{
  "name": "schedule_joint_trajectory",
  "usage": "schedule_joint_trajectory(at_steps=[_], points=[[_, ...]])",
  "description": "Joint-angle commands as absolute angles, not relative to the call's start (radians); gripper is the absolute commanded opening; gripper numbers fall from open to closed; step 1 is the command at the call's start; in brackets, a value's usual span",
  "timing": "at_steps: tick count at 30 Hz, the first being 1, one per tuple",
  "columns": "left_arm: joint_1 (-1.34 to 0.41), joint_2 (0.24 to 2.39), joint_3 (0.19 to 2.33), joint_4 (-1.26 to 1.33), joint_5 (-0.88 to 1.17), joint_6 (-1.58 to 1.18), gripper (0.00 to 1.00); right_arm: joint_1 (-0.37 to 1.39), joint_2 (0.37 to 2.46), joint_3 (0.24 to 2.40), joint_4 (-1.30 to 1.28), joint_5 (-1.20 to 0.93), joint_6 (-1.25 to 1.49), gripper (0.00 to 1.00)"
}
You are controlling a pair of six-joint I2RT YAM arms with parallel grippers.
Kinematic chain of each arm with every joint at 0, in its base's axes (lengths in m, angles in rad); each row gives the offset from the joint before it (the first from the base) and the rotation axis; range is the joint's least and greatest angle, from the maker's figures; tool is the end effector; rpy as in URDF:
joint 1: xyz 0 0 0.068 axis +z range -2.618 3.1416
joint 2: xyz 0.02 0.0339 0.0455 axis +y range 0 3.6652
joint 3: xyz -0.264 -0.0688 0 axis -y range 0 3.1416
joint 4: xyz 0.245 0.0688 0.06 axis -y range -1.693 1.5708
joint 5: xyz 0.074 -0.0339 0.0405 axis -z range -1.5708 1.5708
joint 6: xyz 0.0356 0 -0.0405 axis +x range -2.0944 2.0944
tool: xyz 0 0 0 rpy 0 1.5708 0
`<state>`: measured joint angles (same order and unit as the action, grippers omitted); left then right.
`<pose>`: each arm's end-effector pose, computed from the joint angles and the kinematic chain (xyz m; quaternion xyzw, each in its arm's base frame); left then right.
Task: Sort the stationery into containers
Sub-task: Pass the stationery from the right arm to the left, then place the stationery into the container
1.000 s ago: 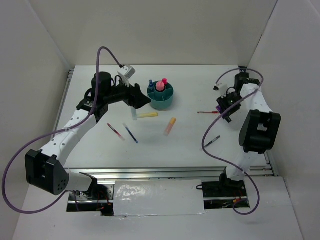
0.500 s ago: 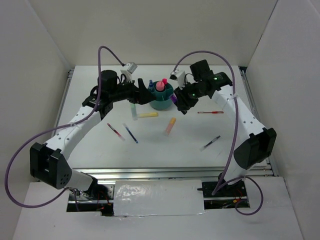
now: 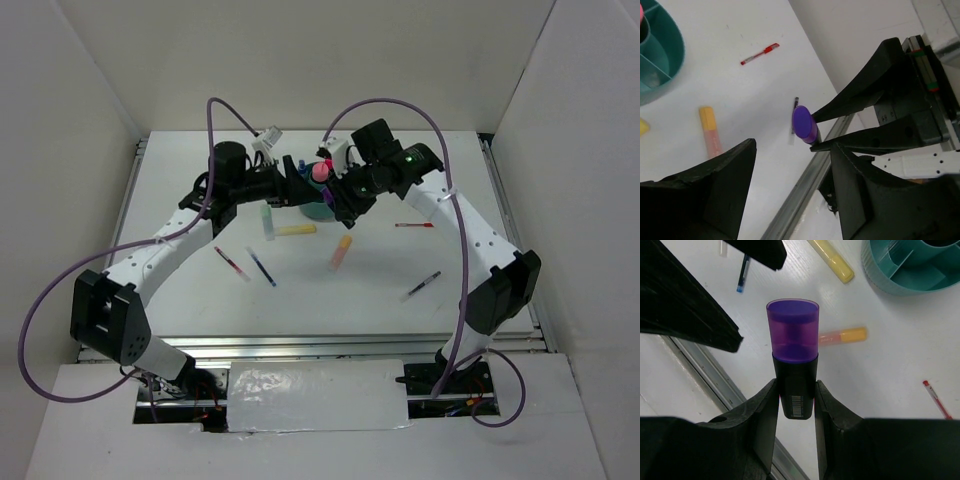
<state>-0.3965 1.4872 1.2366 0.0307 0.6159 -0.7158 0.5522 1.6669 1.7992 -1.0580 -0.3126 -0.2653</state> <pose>0.3156 -0.1544 0.3515 0.0689 0.7644 -0.5155 0.3812 0.2881 0.1904 0.3819 -0.4176 0.8401 0.1909 0.2888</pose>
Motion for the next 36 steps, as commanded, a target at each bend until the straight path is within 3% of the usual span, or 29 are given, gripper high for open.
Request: schedule_joint_trajectory(at_steps=[1,12,19,22,24,26,27,30,31,32,35,36], points=[[-0.402,1.497,1.239,0.109,0.647,-0.778,0.73,0.581,1.661,1.839,-1.023,-0.276,-0.235,0.0],[-0.403,1.52,1.204,0.181,0.68,-0.862,0.52,0.623,1.66,1.858,-1.017,-0.249,-0.204,0.0],[-0.406,1.523,1.206,0.187,0.686,-0.873,0.49,0.646,1.657,1.859,-1.014,-0.225,-0.201,0.0],[-0.405,1.523,1.2,0.199,0.687,-0.877,0.41,0.652,1.657,1.861,-1.014,-0.224,-0.196,0.0],[-0.406,1.523,1.2,0.202,0.69,-0.874,0.26,0.65,1.658,1.864,-1.017,-0.213,-0.195,0.01],[-0.403,1.519,1.203,0.199,0.683,-0.862,0.13,0.65,1.664,1.871,-1.026,-0.204,-0.195,0.13],[-0.399,1.517,1.21,0.189,0.67,-0.842,0.1,0.649,1.664,1.87,-1.029,-0.201,-0.193,0.24],[-0.37,1.526,1.241,0.178,0.663,-0.818,0.0,0.602,1.641,1.853,-1.023,-0.221,-0.184,0.37],[-0.359,1.531,1.253,0.173,0.663,-0.813,0.0,0.589,1.635,1.847,-1.02,-0.224,-0.184,0.43],[-0.335,1.537,1.282,0.169,0.661,-0.807,0.0,0.572,1.628,1.841,-1.019,-0.225,-0.186,0.56],[-0.305,1.565,1.375,0.112,0.646,-0.691,0.0,0.482,1.591,1.81,-1.023,-0.264,-0.181,0.73],[-0.308,1.58,1.408,0.063,0.644,-0.645,0.0,0.453,1.563,1.793,-1.025,-0.288,-0.181,0.74]])
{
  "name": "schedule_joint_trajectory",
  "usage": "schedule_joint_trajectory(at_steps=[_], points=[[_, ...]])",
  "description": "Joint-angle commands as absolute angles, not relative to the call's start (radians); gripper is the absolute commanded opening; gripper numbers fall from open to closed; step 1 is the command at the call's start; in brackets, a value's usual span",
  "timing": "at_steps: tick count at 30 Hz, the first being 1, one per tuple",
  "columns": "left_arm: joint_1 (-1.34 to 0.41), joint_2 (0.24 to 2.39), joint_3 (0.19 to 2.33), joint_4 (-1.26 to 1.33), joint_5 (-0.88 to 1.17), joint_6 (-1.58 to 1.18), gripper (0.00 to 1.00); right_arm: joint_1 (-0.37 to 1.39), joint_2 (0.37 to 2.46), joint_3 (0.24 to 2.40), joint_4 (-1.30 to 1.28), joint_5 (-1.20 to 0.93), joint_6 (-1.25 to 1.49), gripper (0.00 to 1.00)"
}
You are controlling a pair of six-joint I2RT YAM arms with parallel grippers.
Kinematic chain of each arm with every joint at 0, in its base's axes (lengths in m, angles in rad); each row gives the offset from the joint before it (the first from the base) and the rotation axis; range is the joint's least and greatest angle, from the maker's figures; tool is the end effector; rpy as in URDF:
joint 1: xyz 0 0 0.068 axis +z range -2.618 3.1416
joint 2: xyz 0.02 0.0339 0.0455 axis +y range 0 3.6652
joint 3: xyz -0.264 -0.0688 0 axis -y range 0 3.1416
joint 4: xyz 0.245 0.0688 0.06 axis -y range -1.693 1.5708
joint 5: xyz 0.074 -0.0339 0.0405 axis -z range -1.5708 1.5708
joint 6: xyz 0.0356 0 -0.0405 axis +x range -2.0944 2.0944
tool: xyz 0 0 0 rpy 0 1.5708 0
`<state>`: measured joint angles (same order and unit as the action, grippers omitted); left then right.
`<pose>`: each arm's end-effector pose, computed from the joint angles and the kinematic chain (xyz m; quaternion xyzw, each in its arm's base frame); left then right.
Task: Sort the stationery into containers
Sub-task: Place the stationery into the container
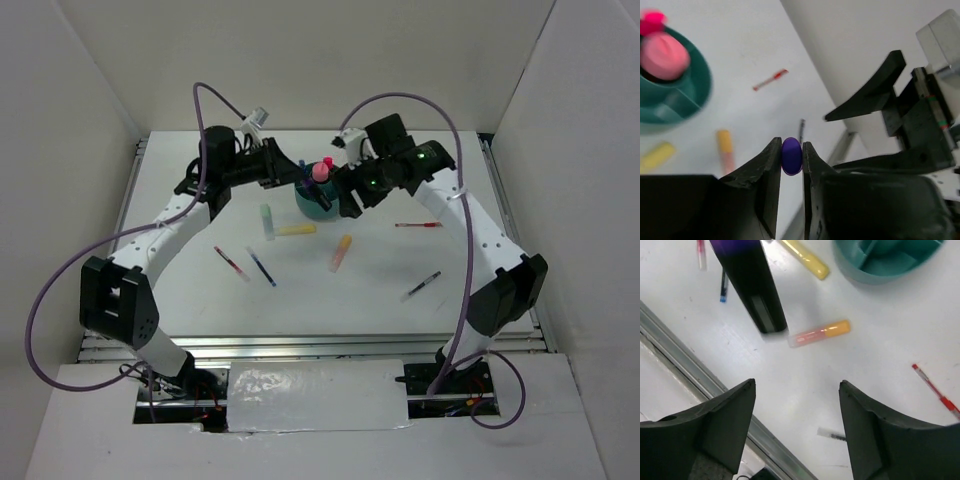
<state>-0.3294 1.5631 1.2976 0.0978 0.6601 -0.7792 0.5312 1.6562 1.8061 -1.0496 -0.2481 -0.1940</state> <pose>0.3438 -0.1406 0.3541 0.0428 0.7511 -0.5319 0.3888 0.2916 0.1814 0.3875 -0.3704 0.8616 0.1700 0.3025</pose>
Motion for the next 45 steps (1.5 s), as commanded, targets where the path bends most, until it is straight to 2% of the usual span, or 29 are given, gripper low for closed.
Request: schedule_joint_trajectory(at_steps=[1,6,11,16,22,26,45], points=[[-0.314,1.588,1.44,0.028,0.618,-0.593,0.0,0.384,1.545,1.778,-1.025,-0.345,-0.183,0.76],[-0.423,1.649,1.644,-0.142,0.438,-0.289,0.0,0.201,1.431,1.626,-0.963,-0.428,-0.193,0.81],[-0.537,1.756,1.773,-0.111,0.177,-0.099,0.0,0.088,1.398,1.533,-0.937,-0.489,-0.175,0.81],[-0.589,1.943,1.992,-0.127,0.045,0.043,0.0,0.046,1.414,1.503,-0.89,-0.537,-0.124,0.81],[-0.594,2.105,2.111,-0.11,0.005,0.127,0.0,0.035,1.448,1.525,-0.893,-0.554,-0.115,0.8],[-0.592,2.158,2.12,-0.094,-0.027,0.158,0.05,0.032,1.443,1.497,-0.884,-0.561,-0.12,0.8],[-0.551,2.23,2.138,-0.075,0.032,0.14,0.09,0.058,1.439,1.47,-0.879,-0.554,-0.121,0.79]])
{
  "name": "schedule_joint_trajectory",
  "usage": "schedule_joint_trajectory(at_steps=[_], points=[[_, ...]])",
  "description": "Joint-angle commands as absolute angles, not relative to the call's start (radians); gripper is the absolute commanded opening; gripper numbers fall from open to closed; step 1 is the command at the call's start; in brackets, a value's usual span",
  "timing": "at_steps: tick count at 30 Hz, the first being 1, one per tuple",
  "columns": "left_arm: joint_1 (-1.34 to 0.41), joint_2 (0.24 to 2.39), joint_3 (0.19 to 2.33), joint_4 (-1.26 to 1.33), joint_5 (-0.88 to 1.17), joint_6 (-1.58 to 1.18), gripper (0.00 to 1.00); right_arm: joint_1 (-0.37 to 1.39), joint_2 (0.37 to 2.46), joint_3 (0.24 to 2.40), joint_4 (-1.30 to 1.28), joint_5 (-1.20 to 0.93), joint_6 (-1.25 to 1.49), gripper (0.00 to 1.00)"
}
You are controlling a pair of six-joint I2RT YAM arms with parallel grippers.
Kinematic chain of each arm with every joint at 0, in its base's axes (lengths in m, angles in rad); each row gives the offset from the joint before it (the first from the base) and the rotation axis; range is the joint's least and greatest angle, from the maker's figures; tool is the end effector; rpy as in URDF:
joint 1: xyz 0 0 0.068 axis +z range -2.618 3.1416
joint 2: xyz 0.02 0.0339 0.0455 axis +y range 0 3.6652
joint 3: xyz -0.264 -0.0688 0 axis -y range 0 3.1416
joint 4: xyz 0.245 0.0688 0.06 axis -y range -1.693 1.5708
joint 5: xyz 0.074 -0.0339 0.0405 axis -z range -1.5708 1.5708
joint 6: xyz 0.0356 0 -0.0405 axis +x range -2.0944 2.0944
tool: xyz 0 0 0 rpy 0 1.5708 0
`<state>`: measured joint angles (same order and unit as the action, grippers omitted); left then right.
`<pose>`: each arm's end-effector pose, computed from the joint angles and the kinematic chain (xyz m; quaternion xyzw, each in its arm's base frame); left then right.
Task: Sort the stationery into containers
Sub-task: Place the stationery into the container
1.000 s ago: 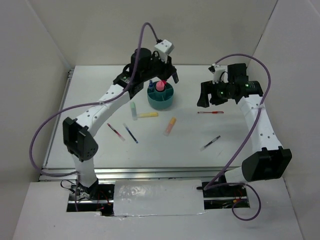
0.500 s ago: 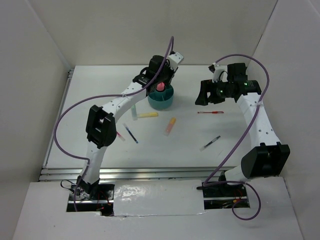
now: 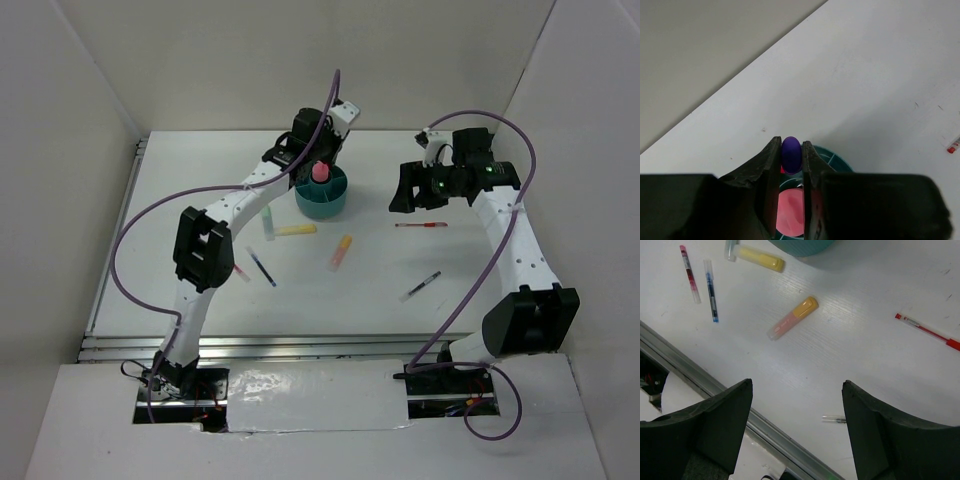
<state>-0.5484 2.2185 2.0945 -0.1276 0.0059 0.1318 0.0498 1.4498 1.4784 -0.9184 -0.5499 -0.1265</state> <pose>0.4573 -0.2796 0.3260 0.2653 0.7444 -0.1290 0.5991 0.2957 0.0334 0.3615 -0.1702 0.8957 0.2434 0.3310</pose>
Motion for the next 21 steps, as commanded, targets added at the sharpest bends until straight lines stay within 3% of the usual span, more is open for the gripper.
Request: schedule_joint_trajectory(at_steps=[1,6,9,15,21], points=[[-0.551,2.232,2.138,-0.075,0.034,0.138,0.09,0.058,1.44,1.47,-0.879,-0.555,-0.121,0.79],[-0.549,2.238,2.128,-0.078,0.037,0.135,0.12,0.067,1.453,1.476,-0.879,-0.558,-0.12,0.79],[-0.552,2.244,2.128,-0.08,0.041,0.127,0.19,0.069,1.459,1.48,-0.879,-0.557,-0.12,0.79],[-0.552,2.26,2.137,-0.072,0.025,0.121,0.5,0.069,1.463,1.48,-0.882,-0.557,-0.12,0.81],[-0.551,2.252,2.129,-0.075,0.011,0.124,0.59,0.069,1.47,1.483,-0.882,-0.554,-0.117,0.81]])
